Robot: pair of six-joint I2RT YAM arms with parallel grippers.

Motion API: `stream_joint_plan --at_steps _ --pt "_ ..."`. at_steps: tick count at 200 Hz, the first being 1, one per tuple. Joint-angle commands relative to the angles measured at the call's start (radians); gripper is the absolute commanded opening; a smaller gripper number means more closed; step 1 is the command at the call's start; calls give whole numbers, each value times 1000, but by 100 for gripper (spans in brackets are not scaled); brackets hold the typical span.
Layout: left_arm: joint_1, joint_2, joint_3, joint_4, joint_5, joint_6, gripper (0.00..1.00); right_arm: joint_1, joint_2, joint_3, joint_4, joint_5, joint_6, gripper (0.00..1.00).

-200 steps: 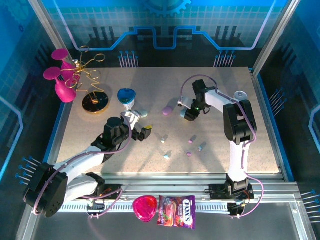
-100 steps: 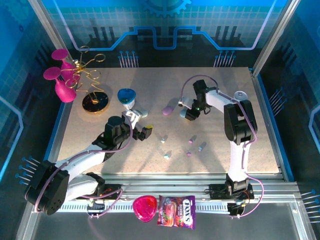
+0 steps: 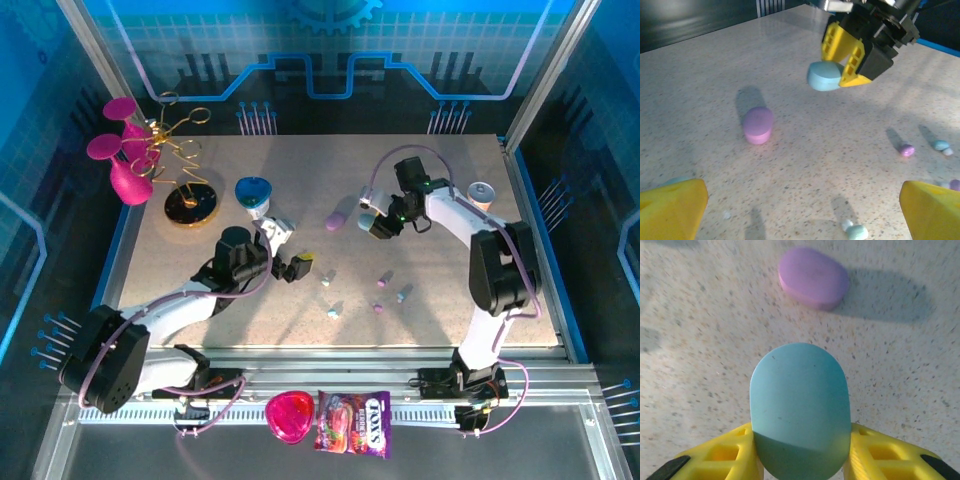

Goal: Insert wireless bluetooth earbuds into charging case

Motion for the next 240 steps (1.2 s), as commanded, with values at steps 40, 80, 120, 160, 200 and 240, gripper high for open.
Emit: stream_joint_plan --at_steps 40,80,120,160,200,240 --pt "-32 26 45 38 302 152 99 108 -233 -95 -38 -74 59 38" --pt "-32 62 106 -4 463 143 99 164 -330 -121 -110 -124 53 38" --pt "-38 103 138 91 555 55 99 205 -371 -112 -163 -175 45 38" --pt "-40 115 160 105 595 38 97 235 -405 -106 -171 -251 40 38" --pt "-60 116 168 105 620 39 88 248 -453 -111 -131 -325 54 37" --pt "-74 114 173 118 620 41 78 258 -462 -106 -135 -331 60 36"
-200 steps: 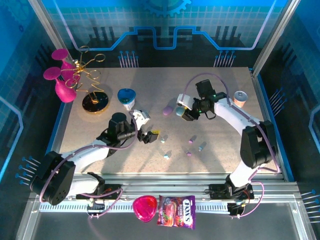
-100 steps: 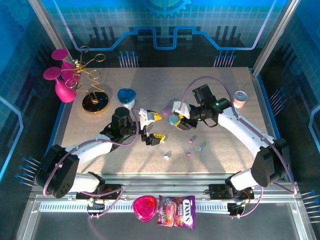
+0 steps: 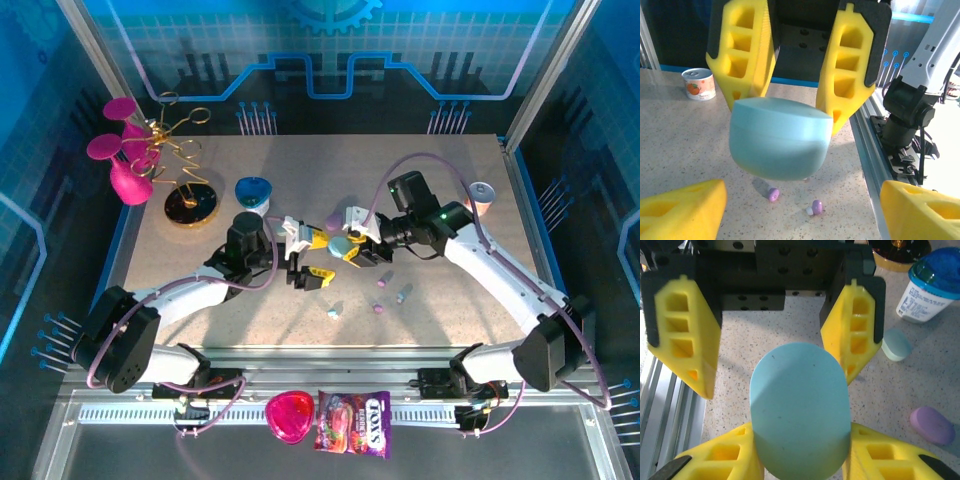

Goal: Insert wireless bluetooth earbuds into charging case

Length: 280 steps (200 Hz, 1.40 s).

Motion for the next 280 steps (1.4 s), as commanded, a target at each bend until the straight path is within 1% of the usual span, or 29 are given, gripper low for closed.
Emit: stream_joint_plan --at_steps 1,41,83,130,148,219,225,235,247,280 --pt "-12 3 28 28 41 10 78 21 -12 4 -8 -46 14 36" --pt "-17 1 31 38 37 11 70 46 3 22 -43 -17 9 36" --pt "-21 -3 31 33 38 11 62 49 10 30 -52 6 6 36" --pt "-23 -5 33 23 40 12 59 54 22 45 -71 24 1 36" --pt "-25 -5 37 14 39 17 56 56 29 50 -77 32 -2 36" --pt "-31 -6 44 -15 34 37 54 60 38 66 -99 42 -13 36" --pt "-31 -6 44 -16 32 37 56 60 38 67 -102 41 -15 36" --pt "-30 -6 45 -16 29 37 62 60 39 69 -105 42 -16 36" --pt "-30 -8 44 -15 27 38 62 61 39 69 -108 41 -16 36" --pt "-31 -6 50 -22 30 40 55 62 41 73 -112 41 -17 36"
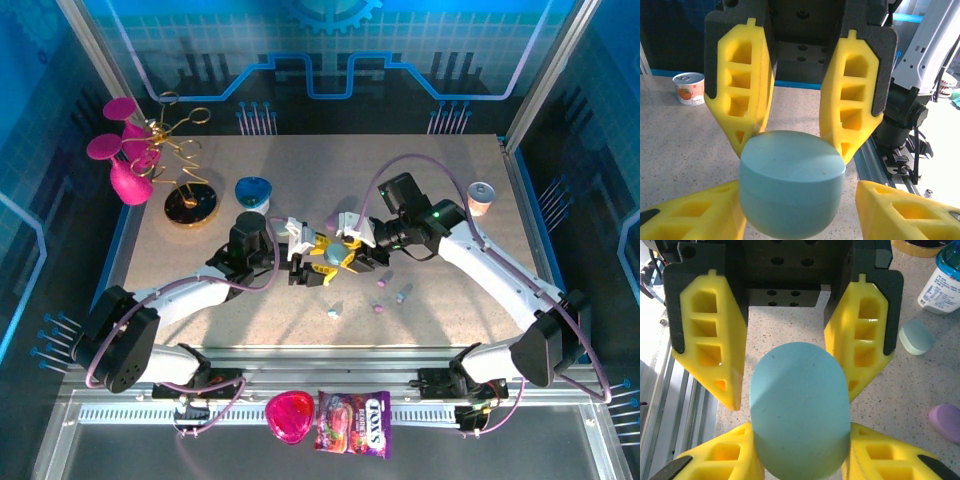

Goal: Insert wireless bluetooth earbuds into charging case

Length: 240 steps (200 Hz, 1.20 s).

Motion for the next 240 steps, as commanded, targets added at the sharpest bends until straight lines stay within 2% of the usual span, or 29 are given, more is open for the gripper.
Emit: stream_joint_plan --at_steps 1,78,107,136,157,202,240 --pt "-10 -5 33 -6 27 29 55 13 7 30 -27 -1 -12 36" --pt "-12 -2 33 -14 25 28 45 19 15 35 -41 15 -12 35" --pt "-12 2 33 -18 26 29 35 22 12 36 -39 17 -11 36" --pt "-12 5 33 -16 26 26 32 22 8 32 -34 23 -7 37" --pt "-12 8 27 3 20 8 32 21 1 26 -18 28 -3 44" --pt "-3 31 -2 117 6 -73 31 5 -67 -25 69 7 25 65" --pt "11 50 -30 255 25 -170 30 -23 -141 -91 155 -34 71 73"
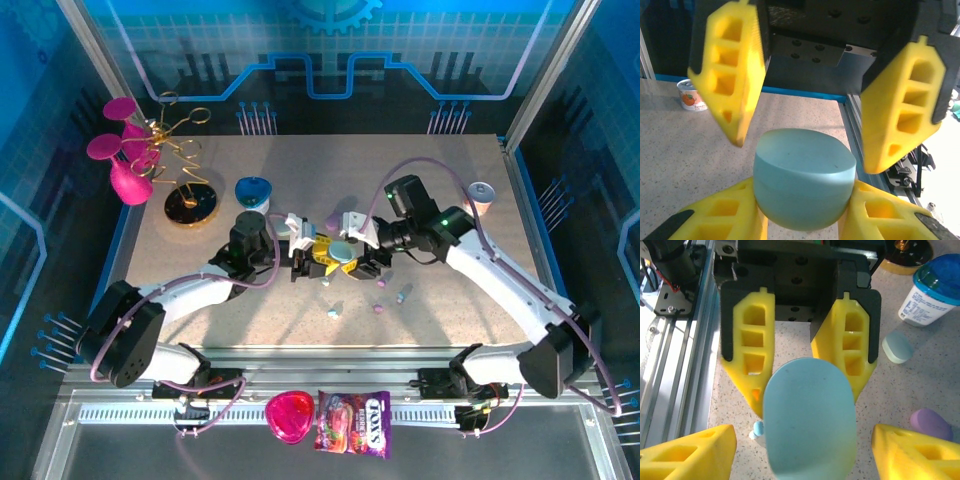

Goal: Insert wireless bluetooth earbuds into charging case

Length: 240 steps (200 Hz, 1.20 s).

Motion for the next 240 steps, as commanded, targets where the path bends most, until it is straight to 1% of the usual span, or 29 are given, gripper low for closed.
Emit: stream_joint_plan --at_steps 1,27,90,119,144,171,202,240 --pt "7 14 -27 136 31 -81 30 -22 -57 -37 76 -47 41 73" --pt "10 8 -30 156 37 -101 30 -32 -73 -57 108 -40 62 74" --pt "8 -10 -44 156 44 -97 29 -49 -73 -59 173 -1 124 73" --pt "10 -18 -47 156 48 -100 29 -60 -79 -58 186 36 150 72" --pt "9 -19 -46 154 46 -102 29 -64 -89 -64 191 39 155 72" --pt "9 -12 -43 153 40 -102 29 -55 -91 -68 158 -35 113 73" --pt "10 -12 -40 157 39 -105 29 -30 -77 -66 139 -11 84 76" --pt "10 -19 -40 155 42 -107 29 -27 -61 -61 153 21 89 76"
